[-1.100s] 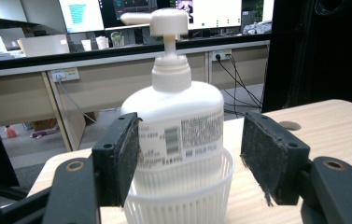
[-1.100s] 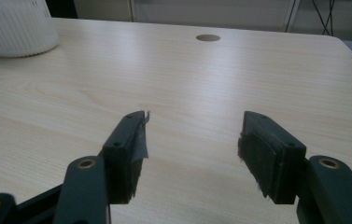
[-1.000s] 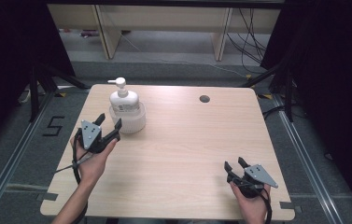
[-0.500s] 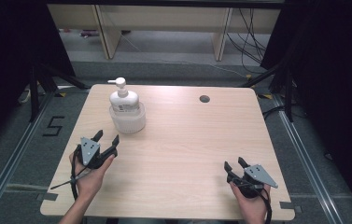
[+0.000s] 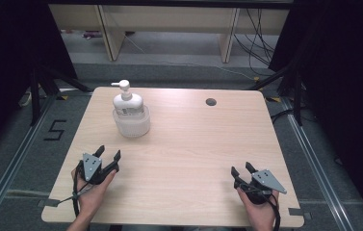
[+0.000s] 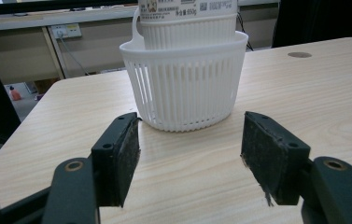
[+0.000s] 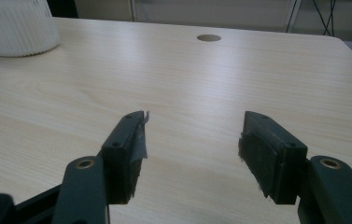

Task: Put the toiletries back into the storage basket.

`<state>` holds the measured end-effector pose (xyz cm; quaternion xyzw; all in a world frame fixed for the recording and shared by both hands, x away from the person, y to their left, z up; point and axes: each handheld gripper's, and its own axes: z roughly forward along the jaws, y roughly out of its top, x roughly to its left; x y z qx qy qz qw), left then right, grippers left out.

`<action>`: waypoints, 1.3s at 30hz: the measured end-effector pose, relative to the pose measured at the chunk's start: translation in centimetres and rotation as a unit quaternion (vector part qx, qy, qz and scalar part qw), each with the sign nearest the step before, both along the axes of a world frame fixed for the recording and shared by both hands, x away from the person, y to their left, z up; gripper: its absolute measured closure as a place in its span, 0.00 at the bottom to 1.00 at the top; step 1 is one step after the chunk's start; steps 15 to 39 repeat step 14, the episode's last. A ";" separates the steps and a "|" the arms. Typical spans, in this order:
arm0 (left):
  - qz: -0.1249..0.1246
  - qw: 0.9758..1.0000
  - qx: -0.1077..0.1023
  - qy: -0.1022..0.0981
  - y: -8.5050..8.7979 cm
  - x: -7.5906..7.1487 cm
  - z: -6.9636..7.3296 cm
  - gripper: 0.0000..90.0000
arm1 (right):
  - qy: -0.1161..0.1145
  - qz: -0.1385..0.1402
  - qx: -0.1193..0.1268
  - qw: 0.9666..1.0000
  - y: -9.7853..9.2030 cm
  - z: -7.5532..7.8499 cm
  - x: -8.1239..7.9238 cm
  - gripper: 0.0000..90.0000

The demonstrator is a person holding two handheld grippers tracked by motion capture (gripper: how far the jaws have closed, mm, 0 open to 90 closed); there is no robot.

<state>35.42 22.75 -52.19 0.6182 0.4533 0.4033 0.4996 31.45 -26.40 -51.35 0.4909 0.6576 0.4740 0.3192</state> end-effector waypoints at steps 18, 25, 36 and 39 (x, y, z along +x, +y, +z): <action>0.000 1.000 0.004 -0.009 -0.2 -0.1 -0.3 0.40 | 0.001 0.000 -0.013 1.000 -0.1 0.1 0.0 0.46; 0.000 1.000 0.004 -0.009 -0.2 -0.1 -0.3 0.40 | 0.001 0.000 -0.013 1.000 -0.1 0.1 0.0 0.46; 0.000 1.000 0.004 -0.009 -0.2 -0.1 -0.3 0.40 | 0.001 0.000 -0.013 1.000 -0.1 0.1 0.0 0.46; 0.000 1.000 0.004 -0.009 -0.2 -0.1 -0.3 0.40 | 0.001 0.000 -0.013 1.000 -0.1 0.1 0.0 0.46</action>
